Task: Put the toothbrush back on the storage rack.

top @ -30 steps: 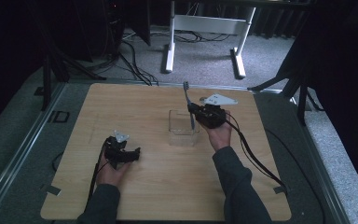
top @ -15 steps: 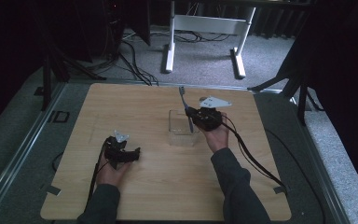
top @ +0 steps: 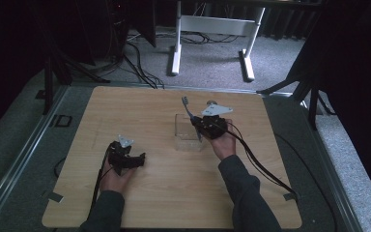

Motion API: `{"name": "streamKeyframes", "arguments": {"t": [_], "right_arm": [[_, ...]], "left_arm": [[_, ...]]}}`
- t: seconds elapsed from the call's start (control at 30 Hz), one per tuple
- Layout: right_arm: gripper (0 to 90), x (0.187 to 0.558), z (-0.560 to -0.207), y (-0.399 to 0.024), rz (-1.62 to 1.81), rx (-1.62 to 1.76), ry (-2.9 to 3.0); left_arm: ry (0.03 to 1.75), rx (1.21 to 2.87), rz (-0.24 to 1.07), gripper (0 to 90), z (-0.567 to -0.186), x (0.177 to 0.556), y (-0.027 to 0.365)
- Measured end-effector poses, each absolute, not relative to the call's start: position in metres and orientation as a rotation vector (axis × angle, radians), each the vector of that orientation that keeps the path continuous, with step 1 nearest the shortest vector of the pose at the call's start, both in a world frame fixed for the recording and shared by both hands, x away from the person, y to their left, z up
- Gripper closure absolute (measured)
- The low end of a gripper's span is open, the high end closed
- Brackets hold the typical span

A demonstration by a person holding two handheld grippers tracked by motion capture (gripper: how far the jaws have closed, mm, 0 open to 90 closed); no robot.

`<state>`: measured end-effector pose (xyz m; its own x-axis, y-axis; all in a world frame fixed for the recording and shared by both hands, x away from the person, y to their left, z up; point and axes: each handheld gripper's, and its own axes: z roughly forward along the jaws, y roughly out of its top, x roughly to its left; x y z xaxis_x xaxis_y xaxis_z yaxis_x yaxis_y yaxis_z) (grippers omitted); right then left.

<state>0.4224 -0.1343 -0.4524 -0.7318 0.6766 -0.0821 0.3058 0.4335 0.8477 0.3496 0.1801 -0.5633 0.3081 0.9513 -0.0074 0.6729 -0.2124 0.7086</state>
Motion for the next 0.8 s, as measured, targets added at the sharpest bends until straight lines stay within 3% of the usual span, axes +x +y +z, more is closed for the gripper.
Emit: {"name": "streamKeyframes", "arguments": {"t": [0.6,0.8], "right_arm": [[80.8,0.423,-0.466,-0.129,1.096,0.827,2.388],[69.9,0.42,-0.468,-0.137,1.095,0.84,2.38]], "left_arm": [[1.438,1.964,0.589,14.4,-0.563,0.35,0.18],[1.437,1.966,0.589,14.4,-0.563,0.35,0.18]]}}
